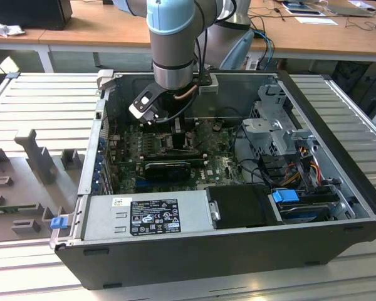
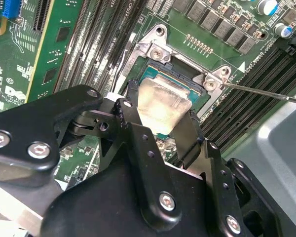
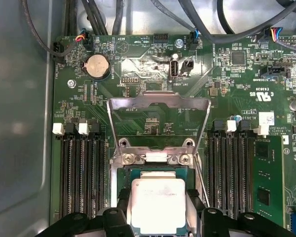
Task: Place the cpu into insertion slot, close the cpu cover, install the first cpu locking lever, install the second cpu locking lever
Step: 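Place the cpu into insertion slot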
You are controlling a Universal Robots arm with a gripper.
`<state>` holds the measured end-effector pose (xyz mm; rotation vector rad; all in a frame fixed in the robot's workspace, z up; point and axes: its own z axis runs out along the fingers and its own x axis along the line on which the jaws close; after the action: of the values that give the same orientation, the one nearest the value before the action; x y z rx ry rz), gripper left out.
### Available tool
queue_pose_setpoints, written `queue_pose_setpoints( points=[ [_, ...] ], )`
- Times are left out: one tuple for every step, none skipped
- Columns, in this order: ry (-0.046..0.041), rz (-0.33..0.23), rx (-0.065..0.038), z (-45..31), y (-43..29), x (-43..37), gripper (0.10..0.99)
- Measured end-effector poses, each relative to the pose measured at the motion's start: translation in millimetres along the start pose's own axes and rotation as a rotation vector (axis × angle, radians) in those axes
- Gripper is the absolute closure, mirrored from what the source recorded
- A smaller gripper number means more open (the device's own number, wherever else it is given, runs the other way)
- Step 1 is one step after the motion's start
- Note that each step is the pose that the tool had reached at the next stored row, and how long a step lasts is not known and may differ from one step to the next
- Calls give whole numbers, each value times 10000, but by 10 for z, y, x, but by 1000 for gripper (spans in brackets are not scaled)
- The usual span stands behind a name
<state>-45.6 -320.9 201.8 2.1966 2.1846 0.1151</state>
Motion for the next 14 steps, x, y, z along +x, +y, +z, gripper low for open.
queue_pose_setpoints(
  points=[
    [0, 0, 1, 0, 0, 0, 561],
    [-1, 0, 1, 1, 0, 0, 561],
    [0, 0, 1, 1, 0, 0, 561],
    [0, 0, 2, 1, 0, 0, 561],
    [0, 0, 2, 2, 0, 0, 561],
    [1, 0, 2, 2, 0, 0, 549],
    [1, 1, 2, 2, 0, 0, 549],
    [3, 1, 1, 2, 0, 0, 549],
    [3, 1, 1, 2, 0, 1, 482],
    [3, 3, 2, 2, 0, 4, 482],
    [3, 4, 1, 2, -1, 10, 482],
    [4, 5, 2, 2, 0, 25, 482],
    [3, 11, 2, 2, -1, 46, 482],
    [3, 29, 2, 3, -1, 57, 482]
  ],
)
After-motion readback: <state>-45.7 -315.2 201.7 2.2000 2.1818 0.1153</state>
